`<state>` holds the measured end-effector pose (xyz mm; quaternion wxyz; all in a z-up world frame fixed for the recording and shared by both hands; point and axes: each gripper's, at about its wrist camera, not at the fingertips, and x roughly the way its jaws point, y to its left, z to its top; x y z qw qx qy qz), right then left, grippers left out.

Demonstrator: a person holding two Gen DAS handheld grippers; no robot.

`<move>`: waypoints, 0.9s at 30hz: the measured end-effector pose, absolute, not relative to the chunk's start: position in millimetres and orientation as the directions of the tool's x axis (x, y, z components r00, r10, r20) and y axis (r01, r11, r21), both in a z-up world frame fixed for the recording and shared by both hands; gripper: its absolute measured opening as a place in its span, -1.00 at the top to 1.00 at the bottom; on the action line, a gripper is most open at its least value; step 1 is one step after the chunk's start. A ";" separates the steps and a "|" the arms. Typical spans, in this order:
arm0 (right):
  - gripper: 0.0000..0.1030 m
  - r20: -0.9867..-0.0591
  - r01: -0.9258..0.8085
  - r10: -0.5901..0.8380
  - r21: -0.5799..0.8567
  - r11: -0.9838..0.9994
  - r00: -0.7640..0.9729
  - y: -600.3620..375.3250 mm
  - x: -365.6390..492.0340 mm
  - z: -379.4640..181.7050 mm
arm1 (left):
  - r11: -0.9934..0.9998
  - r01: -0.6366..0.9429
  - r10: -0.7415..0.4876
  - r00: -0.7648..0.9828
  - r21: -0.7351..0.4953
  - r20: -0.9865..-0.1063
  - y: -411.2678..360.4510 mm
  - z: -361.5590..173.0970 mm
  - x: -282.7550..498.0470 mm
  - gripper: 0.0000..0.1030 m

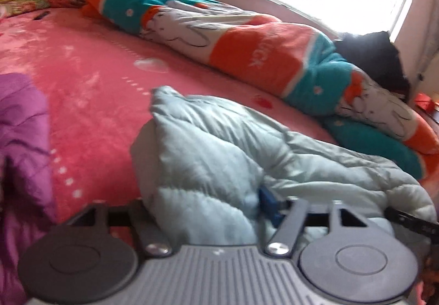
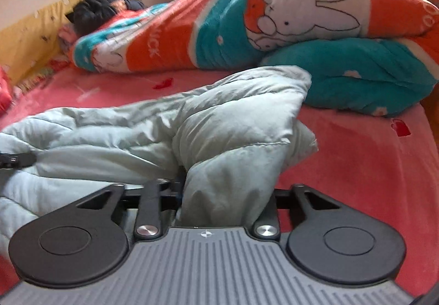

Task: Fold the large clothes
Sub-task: 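Release the jacket with both grippers and lift them away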

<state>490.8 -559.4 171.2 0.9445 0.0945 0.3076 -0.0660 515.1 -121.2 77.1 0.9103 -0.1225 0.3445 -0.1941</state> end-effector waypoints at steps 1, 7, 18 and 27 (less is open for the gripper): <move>-0.48 -0.596 0.199 -0.086 0.127 0.972 0.799 -559.7 488.2 171.0 | 0.901 0.252 -0.422 0.697 -0.354 -0.580 -117.3 76.6 513.8 -0.57; -1.00 -0.561 0.305 -0.191 0.116 0.945 0.806 -572.5 466.1 179.7 | 0.953 0.162 -0.274 0.822 -0.256 -0.499 -93.5 101.4 495.3 -0.89; -1.00 -0.451 0.406 -0.297 0.167 0.898 0.842 -560.9 334.6 198.2 | 0.956 0.248 -0.292 0.847 -0.156 -0.445 -72.1 126.3 386.5 -0.98; -1.00 -0.441 0.392 -0.313 0.101 0.914 0.841 -490.0 219.5 190.4 | 0.933 0.306 -0.359 0.786 -0.187 -0.504 -63.8 106.0 250.1 -0.98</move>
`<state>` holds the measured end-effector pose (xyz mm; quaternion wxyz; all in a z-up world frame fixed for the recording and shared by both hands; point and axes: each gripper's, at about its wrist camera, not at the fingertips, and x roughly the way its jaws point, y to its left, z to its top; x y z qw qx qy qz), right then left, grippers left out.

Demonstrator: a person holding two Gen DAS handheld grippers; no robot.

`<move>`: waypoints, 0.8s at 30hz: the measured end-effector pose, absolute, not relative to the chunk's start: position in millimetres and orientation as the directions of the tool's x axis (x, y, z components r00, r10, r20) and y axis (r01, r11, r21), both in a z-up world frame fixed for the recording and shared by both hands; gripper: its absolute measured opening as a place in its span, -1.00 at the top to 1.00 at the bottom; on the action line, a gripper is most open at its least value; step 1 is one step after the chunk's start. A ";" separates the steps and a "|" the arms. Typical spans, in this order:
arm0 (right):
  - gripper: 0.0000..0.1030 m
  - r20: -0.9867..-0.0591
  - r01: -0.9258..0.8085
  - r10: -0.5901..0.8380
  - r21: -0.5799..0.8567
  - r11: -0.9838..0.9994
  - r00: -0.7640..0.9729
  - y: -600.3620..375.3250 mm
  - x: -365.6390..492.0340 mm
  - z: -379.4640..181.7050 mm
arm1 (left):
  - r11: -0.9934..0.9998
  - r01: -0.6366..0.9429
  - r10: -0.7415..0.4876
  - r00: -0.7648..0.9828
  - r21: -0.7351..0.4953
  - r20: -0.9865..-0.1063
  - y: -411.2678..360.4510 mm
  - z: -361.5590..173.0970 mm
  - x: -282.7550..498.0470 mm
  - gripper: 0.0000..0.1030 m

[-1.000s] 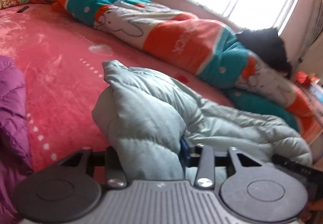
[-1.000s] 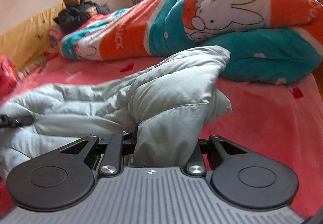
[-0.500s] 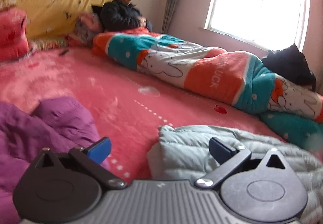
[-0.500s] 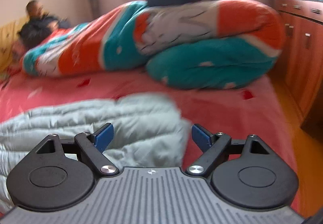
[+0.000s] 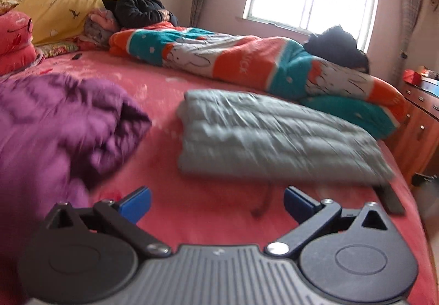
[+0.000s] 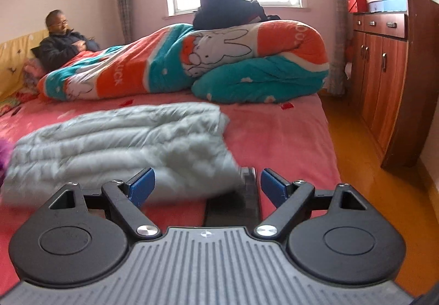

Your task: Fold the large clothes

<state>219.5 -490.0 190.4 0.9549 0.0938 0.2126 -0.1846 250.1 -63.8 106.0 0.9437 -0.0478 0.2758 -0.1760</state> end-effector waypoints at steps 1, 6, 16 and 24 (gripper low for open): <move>-1.00 -0.443 0.390 -0.309 0.102 0.915 0.842 -480.9 203.5 191.9 | 0.932 0.308 -0.363 0.781 -0.192 -0.507 -61.5 107.7 231.4 -0.98; -1.00 -0.436 0.373 -0.289 0.120 0.920 0.852 -436.3 116.9 211.0 | 0.927 0.316 -0.375 0.788 -0.201 -0.488 -53.1 129.7 144.6 -0.98; -1.00 -0.445 0.393 -0.272 0.206 0.896 0.853 -384.0 -71.5 272.4 | 0.926 0.330 -0.377 0.805 -0.183 -0.458 -41.7 211.2 -12.4 -0.98; -1.00 -0.342 0.405 -0.327 0.187 0.895 0.881 -377.8 -175.7 323.5 | 0.918 0.349 -0.397 0.832 -0.190 -0.387 -36.0 248.2 -90.5 -0.98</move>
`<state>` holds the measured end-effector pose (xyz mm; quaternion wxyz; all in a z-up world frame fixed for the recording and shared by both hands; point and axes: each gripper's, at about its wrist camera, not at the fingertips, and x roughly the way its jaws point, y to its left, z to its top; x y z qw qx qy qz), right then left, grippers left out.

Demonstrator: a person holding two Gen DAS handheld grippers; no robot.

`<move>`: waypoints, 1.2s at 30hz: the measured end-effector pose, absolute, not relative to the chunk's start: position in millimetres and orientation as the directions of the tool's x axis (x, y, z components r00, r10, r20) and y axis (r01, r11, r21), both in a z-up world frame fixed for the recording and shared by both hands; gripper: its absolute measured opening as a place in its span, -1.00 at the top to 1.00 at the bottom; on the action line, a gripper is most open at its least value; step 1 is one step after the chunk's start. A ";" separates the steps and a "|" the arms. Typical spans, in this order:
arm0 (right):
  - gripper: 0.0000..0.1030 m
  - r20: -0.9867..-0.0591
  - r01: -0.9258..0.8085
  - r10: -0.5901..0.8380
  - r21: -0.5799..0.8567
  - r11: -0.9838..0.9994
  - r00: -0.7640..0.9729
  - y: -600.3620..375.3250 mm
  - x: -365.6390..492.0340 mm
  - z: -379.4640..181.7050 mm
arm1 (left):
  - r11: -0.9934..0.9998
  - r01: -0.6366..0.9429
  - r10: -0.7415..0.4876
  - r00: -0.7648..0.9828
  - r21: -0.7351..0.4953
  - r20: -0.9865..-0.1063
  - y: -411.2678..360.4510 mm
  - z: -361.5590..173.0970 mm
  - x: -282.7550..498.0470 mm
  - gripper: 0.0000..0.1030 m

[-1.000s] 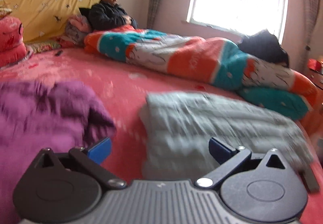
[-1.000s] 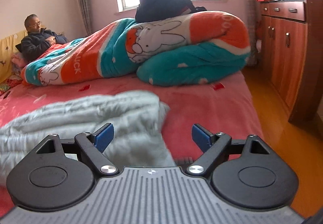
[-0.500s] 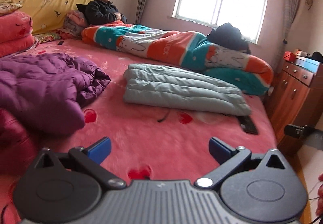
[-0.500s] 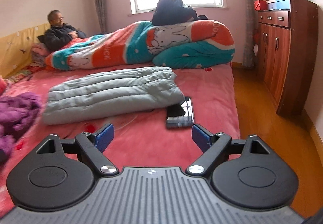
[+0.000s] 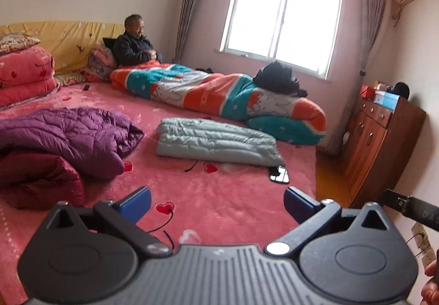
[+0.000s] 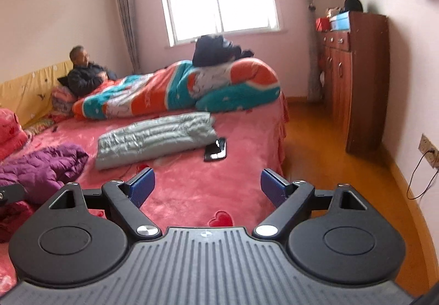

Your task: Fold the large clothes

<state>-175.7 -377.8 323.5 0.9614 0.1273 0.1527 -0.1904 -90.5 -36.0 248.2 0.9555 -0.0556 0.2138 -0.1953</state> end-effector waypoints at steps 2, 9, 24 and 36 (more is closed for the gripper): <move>-1.00 -0.309 0.403 -0.336 0.184 0.897 0.890 -374.5 -198.7 335.4 | 0.922 0.345 -0.388 0.842 -0.177 -0.374 -35.8 257.6 -102.8 -0.98; -1.00 -0.215 0.380 -0.341 0.182 0.907 0.915 -366.5 -251.3 372.3 | 0.930 0.344 -0.367 0.870 -0.129 -0.328 -38.5 281.2 -132.1 -0.98; -1.00 -0.154 0.368 -0.349 0.123 0.922 0.924 -365.2 -231.7 373.9 | 0.947 0.301 -0.321 0.903 -0.114 -0.286 -45.4 280.8 -125.6 -0.98; -1.00 -0.208 0.364 -0.334 0.127 0.923 0.919 -372.8 -225.1 369.1 | 0.956 0.275 -0.293 0.906 -0.103 -0.305 -49.7 272.8 -121.1 -0.98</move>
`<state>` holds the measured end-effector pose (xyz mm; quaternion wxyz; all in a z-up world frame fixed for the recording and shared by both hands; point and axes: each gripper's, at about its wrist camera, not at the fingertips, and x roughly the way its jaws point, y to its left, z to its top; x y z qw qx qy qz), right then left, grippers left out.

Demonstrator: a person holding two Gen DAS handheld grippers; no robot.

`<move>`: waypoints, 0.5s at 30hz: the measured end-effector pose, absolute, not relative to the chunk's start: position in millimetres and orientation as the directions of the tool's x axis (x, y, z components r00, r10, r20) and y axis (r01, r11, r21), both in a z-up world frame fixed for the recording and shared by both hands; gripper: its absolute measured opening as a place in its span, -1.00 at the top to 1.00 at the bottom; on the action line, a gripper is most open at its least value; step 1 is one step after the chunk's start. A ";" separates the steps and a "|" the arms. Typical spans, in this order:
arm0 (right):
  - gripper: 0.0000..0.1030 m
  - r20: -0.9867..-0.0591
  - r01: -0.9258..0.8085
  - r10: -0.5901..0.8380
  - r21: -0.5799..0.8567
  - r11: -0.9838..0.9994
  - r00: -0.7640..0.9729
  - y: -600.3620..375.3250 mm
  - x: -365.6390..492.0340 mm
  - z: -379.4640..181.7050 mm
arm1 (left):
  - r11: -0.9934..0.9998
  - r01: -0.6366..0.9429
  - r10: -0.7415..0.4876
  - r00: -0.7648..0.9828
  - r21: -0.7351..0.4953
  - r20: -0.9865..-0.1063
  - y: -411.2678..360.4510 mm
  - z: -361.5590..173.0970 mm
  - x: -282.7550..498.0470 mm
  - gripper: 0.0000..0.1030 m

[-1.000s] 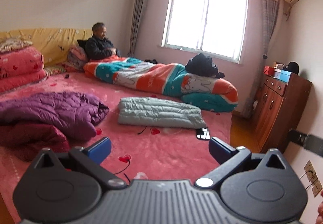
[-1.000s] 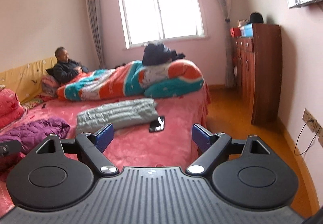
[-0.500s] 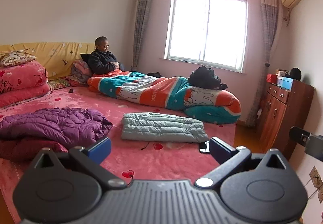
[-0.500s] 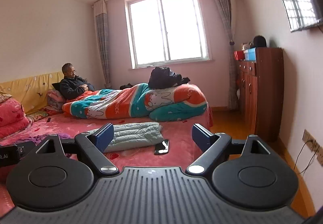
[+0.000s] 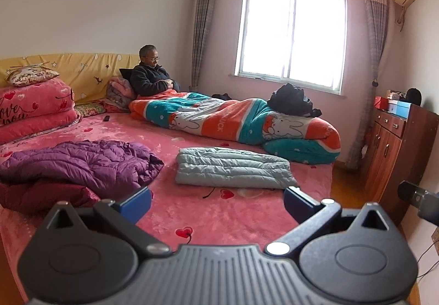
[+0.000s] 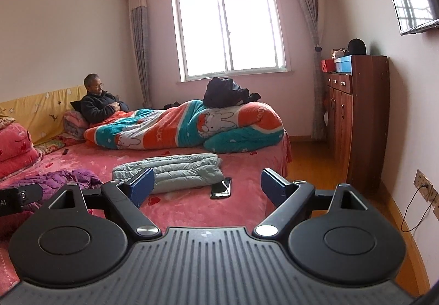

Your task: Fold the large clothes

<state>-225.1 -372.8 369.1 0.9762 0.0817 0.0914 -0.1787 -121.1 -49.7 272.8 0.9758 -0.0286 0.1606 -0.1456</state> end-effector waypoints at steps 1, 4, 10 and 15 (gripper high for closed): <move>-1.00 -0.209 0.366 -0.336 0.125 0.922 0.919 -372.9 -225.0 369.3 | 0.955 0.278 -0.297 0.905 -0.104 -0.306 -50.4 272.5 -121.0 -0.98; -1.00 -0.214 0.369 -0.338 0.127 0.921 0.916 -372.6 -225.0 369.3 | 0.955 0.282 -0.298 0.905 -0.097 -0.305 -53.2 272.0 -121.8 -0.98; -1.00 -0.216 0.368 -0.336 0.125 0.922 0.917 -368.2 -225.0 368.6 | 0.951 0.294 -0.310 0.899 -0.099 -0.308 -52.9 270.0 -119.6 -0.98; -1.00 -0.216 0.364 -0.334 0.111 0.925 0.917 -365.4 -223.9 367.2 | 0.949 0.291 -0.315 0.898 -0.121 -0.307 -51.2 265.5 -117.5 -0.98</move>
